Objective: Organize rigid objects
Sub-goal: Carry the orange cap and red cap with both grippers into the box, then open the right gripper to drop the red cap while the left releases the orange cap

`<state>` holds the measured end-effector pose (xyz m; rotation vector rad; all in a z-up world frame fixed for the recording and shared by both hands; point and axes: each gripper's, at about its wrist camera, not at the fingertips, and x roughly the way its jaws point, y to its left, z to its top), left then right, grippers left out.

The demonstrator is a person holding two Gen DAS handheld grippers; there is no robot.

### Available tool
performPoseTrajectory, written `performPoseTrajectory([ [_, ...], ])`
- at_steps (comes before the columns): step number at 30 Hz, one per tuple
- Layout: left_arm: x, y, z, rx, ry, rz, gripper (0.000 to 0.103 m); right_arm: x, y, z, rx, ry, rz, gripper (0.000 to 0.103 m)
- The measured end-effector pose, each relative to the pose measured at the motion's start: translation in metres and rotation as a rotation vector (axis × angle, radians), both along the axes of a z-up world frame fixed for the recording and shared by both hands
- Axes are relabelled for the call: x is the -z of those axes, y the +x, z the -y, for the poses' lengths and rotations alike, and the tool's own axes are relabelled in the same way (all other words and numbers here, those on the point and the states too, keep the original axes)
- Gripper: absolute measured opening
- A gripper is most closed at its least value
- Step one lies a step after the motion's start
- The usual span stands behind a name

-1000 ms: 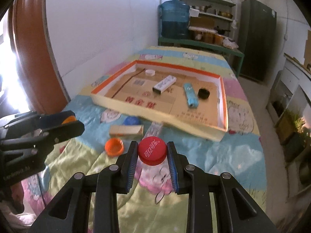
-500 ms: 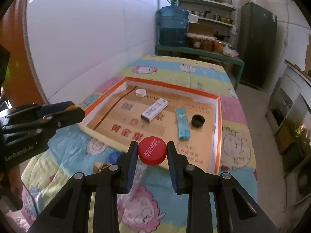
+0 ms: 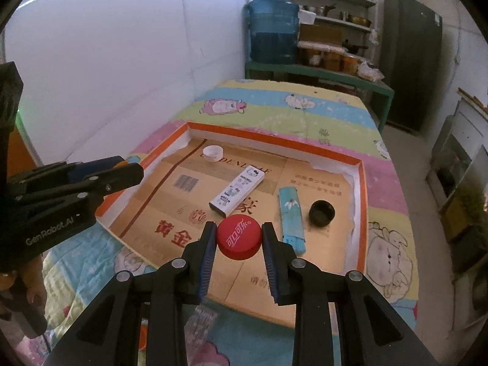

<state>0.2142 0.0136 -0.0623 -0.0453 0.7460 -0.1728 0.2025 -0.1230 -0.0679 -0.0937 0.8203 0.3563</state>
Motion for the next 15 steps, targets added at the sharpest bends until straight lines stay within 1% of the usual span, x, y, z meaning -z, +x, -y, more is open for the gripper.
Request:
performPoseTrajectory([
  [15,0.026,0.037,0.002,-0.024,0.015,-0.056,0.03,0.025,0.036,-0.004,-0.023,-0.015,-0.051,0.031],
])
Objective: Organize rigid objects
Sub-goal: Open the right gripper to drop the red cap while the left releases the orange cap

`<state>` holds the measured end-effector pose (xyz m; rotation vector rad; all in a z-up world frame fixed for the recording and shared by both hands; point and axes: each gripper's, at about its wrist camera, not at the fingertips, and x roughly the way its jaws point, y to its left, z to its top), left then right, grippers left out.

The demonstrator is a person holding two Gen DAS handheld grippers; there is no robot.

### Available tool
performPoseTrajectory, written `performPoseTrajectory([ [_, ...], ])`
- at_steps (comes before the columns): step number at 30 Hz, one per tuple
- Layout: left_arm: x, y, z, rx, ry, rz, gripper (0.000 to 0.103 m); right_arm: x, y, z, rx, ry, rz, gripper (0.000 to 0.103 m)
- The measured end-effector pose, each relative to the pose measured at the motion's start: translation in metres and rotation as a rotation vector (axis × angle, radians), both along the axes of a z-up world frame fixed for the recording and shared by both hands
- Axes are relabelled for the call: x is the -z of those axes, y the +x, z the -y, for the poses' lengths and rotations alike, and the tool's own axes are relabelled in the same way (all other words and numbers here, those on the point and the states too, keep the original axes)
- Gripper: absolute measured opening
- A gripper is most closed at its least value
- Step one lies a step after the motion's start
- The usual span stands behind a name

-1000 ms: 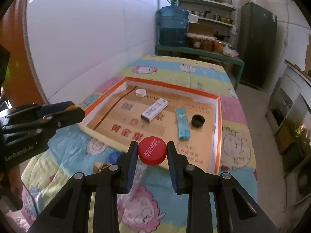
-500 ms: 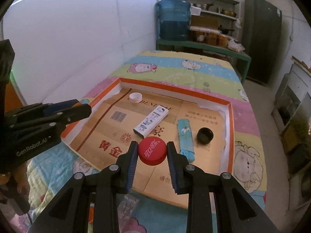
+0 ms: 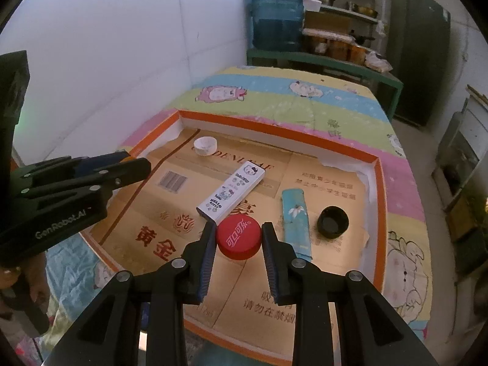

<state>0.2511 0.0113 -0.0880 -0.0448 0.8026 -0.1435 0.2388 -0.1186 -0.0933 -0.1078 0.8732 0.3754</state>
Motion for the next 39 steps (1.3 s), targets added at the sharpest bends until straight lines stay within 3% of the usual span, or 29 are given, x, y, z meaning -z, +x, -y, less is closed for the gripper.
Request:
performPoseTrajectory([
  [22,0.031,0.028,-0.001,-0.01,-0.003,-0.071,0.03,0.03,0.025,-0.011,-0.021,-0.034,-0.069,0.031],
  [34,0.037,0.03,0.001,0.011,0.008,-0.083,0.03,0.032,0.024,-0.014,-0.021,-0.067,-0.054,0.031],
  [39,0.035,0.028,0.0,0.01,0.0,-0.079,0.031,0.033,0.023,-0.015,-0.018,-0.07,-0.055,0.048],
])
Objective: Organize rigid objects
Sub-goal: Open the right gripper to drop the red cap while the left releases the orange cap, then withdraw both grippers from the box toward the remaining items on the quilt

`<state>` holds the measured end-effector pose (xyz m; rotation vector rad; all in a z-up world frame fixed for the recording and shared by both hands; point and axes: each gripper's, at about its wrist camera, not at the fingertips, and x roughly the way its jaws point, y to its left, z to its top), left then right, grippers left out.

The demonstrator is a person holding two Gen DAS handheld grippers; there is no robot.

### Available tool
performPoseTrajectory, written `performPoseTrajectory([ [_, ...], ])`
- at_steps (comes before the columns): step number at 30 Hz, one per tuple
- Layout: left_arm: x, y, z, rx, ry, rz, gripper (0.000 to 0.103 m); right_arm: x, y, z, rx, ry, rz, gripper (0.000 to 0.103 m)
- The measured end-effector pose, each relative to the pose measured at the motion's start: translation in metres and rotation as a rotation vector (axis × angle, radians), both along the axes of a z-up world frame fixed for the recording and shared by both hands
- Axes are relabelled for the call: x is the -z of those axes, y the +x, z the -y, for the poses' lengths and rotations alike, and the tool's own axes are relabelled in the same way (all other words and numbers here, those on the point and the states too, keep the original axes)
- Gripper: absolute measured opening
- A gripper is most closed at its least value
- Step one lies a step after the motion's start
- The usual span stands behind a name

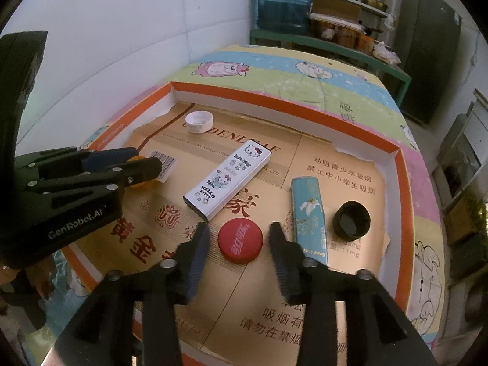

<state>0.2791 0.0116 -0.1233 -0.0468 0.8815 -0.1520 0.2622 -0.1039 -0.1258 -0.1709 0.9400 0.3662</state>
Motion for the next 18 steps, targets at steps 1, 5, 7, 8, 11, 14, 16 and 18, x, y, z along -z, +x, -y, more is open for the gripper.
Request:
performPoseTrajectory([
  [1,0.0,0.0,0.0,0.0,-0.001,0.0,0.031,0.0,0.0,0.0,0.002,0.0,0.0,0.048],
  [5,-0.002,-0.002,-0.001,-0.001,-0.003,0.002,0.036,-0.001,-0.002,0.001,0.006,0.005,-0.003,0.048],
  [7,-0.003,-0.004,-0.002,-0.002,-0.007,0.008,0.037,-0.002,-0.003,0.002,0.009,0.009,-0.002,0.048],
  [8,-0.005,-0.006,-0.002,-0.003,-0.011,0.015,0.038,-0.002,-0.004,0.003,0.011,0.011,-0.002,0.048],
  [11,-0.009,-0.008,-0.003,-0.002,-0.015,0.029,0.047,-0.004,-0.006,0.003,0.012,0.015,-0.002,0.048],
  [14,-0.012,-0.011,-0.003,0.003,-0.015,0.04,0.05,-0.005,-0.008,0.003,0.011,0.016,-0.001,0.048],
  [16,-0.014,-0.012,-0.002,0.003,-0.013,0.043,0.05,-0.007,-0.01,0.003,0.01,0.017,0.002,0.048],
  [18,-0.015,-0.014,-0.002,0.004,-0.011,0.046,0.051,-0.008,-0.012,0.002,0.01,0.018,0.004,0.048],
])
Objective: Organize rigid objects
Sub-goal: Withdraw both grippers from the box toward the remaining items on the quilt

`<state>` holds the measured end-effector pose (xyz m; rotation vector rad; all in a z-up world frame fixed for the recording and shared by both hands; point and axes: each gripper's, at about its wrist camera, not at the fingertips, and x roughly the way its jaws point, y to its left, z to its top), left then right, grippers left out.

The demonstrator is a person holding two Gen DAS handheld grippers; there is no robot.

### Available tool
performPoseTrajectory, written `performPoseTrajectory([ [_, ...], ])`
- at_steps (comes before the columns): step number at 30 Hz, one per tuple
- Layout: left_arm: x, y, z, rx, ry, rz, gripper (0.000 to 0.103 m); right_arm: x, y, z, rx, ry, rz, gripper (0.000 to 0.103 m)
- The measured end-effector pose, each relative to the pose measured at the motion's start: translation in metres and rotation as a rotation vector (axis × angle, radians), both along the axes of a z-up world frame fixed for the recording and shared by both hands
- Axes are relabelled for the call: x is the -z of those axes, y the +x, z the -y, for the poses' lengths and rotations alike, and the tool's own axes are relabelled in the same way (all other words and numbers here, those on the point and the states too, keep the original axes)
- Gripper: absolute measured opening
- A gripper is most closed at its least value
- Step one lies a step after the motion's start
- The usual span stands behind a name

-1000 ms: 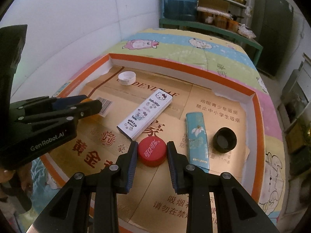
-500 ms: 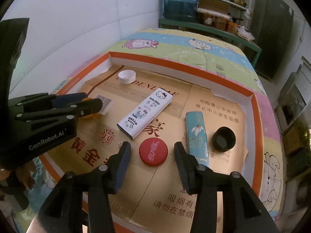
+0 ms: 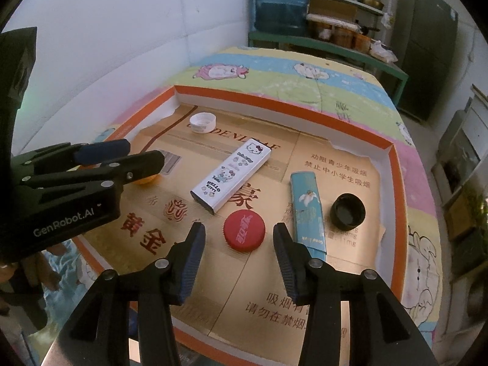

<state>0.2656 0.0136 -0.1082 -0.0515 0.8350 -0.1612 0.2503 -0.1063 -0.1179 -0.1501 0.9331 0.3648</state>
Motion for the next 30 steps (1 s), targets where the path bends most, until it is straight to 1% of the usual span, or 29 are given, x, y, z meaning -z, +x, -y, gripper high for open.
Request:
performPoseTrajectory([
  [5,-0.005,-0.005,-0.001,0.0,0.0,0.011,0.054,-0.004,-0.005,0.001,0.001,0.001,0.004,0.048],
  [30,-0.036,-0.038,0.004,0.02,0.005,0.07,0.054,-0.033,-0.033,0.004,0.012,0.008,0.051,0.049],
])
